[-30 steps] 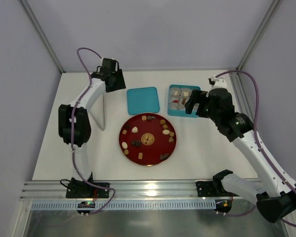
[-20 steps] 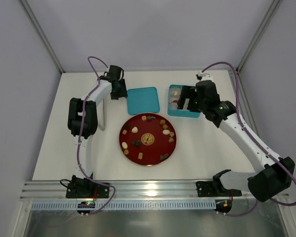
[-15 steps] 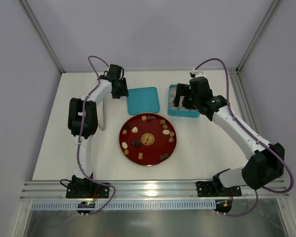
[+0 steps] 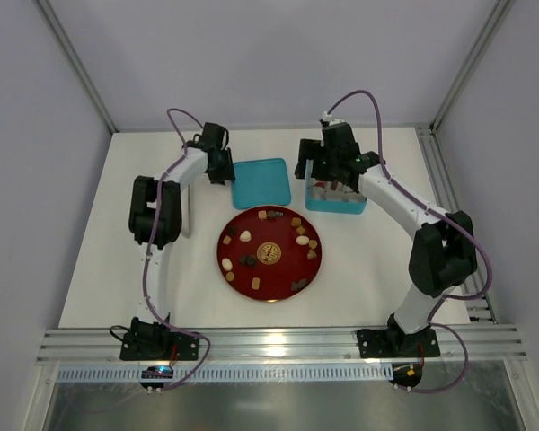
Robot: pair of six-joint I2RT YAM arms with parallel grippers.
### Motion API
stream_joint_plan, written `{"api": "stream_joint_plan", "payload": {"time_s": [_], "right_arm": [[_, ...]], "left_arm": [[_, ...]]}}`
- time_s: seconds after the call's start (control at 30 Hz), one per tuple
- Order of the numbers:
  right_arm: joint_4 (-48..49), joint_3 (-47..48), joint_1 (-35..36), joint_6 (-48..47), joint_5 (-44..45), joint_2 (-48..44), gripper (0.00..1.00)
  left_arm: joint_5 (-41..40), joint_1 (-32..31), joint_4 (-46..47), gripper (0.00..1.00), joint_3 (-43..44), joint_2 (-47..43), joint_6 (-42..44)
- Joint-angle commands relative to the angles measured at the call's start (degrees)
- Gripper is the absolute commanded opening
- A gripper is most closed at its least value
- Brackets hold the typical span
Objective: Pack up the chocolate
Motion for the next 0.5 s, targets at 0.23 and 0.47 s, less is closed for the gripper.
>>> {"api": "stream_joint_plan", "payload": {"time_s": [0.23, 0.47], "right_arm": [[1.21, 15.74, 1.41, -3.08, -4.87, 14.62, 0.95], [-2.66, 27.51, 1.85, -4.75, -6.19, 23.59, 0.94]], "left_arm": [[0.66, -0.44, 0.87, 0.17, 1.14, 1.85, 0.58], [1.97, -0.44, -0.89, 0.0, 3.52, 1.94, 0.84]]}}
